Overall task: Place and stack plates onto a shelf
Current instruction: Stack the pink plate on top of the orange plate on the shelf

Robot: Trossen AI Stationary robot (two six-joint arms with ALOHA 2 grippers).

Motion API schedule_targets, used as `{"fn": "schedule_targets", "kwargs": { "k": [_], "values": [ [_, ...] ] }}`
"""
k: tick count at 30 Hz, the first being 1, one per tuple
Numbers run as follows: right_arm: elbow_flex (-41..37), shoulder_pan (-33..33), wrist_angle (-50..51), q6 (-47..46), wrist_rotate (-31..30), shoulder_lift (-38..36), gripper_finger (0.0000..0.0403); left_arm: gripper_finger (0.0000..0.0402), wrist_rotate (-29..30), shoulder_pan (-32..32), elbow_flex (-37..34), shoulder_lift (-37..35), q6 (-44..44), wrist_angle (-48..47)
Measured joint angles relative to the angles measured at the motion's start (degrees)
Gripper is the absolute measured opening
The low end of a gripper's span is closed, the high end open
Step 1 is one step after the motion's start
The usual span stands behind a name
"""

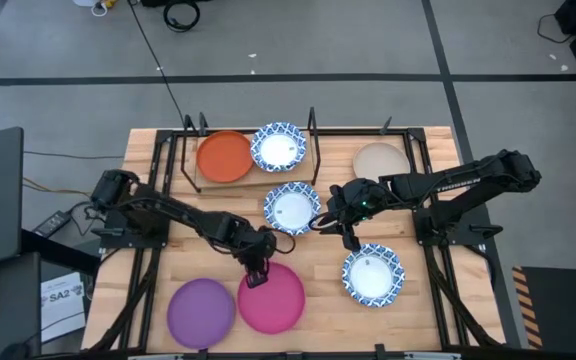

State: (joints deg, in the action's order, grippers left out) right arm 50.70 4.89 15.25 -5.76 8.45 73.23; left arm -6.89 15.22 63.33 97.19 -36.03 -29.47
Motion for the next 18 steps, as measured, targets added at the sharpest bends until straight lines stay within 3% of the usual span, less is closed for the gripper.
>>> {"fn": "schedule_targets", "kwargs": {
  "k": [8,18],
  "values": [
    [0.0,0.0,-0.1,0.4,0.0,0.0,0.0117,0.0020,-5.6,-4.8,0.0,-5.9,3.8,-3.8],
    [0.0,0.0,-0.2,1.3,0.0,0.0,0.0117,0.0020,-6.3,-15.6,0.0,-14.6,9.3,-13.2]
  ]
}}
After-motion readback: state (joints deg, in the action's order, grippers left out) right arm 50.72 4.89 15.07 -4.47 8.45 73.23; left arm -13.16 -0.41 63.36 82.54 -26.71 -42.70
